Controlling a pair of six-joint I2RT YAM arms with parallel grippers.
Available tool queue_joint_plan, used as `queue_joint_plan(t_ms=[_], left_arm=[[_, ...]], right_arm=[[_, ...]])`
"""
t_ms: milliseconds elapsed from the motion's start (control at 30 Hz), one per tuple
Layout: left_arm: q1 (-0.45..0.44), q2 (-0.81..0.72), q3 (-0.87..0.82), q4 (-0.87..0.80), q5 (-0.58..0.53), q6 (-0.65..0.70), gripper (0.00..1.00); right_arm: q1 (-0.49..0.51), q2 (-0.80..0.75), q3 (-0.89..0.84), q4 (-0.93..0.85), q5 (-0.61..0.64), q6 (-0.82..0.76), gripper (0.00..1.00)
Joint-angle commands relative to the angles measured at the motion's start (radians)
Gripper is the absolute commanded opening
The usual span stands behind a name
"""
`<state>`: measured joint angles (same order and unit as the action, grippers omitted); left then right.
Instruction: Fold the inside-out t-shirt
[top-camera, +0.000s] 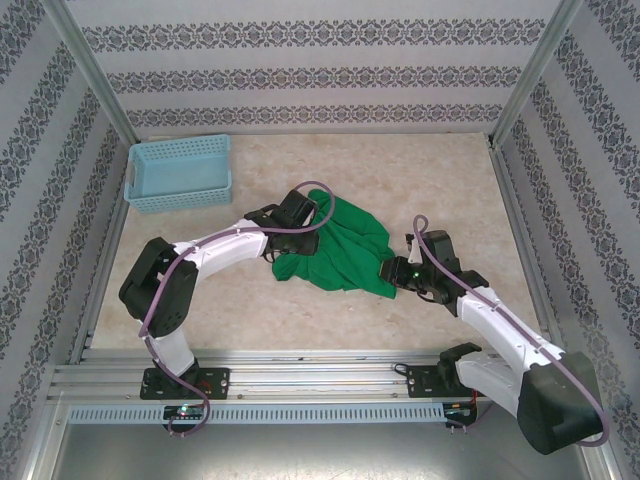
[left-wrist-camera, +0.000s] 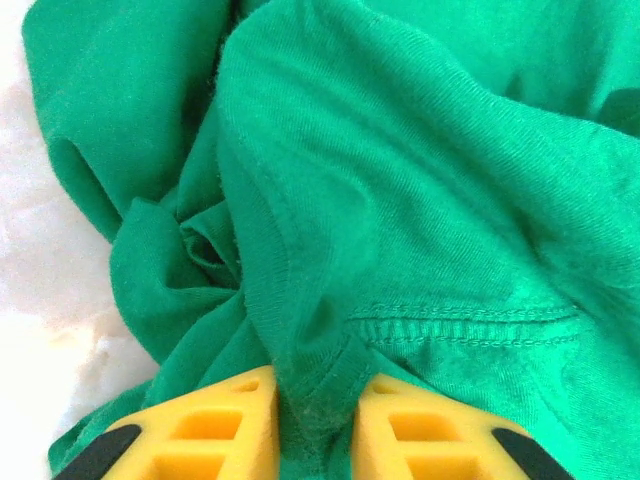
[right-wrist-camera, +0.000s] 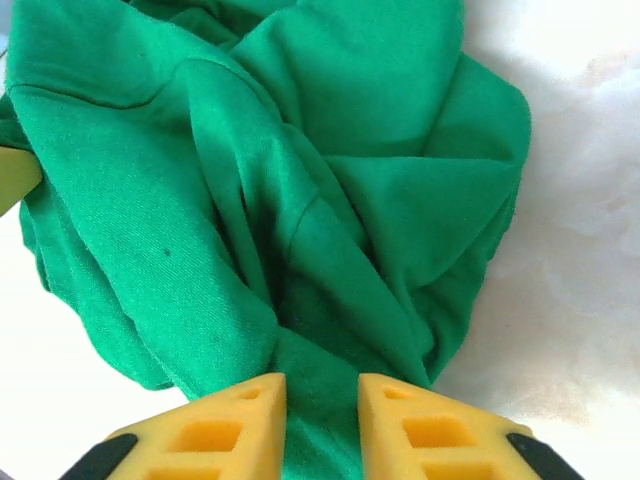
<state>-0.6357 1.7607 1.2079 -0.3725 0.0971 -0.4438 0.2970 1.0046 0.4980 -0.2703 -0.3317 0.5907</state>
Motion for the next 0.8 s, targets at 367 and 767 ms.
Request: queue_joint_plan(t_ms=[367,767], left_arm=[[-0.007,-0.046,-0.003,-0.003,-0.055,0.039,0.12],[-0.007,-0.043,-0.001,-0.01,-0.043,0.034,0.07]], right_arm=[[-0.011,-0.095,-0.058,-0.029,0.015,-0.014,0.35],[0.057,-0.024,-0.033,0.024,-0.001,-0.018,0.25]])
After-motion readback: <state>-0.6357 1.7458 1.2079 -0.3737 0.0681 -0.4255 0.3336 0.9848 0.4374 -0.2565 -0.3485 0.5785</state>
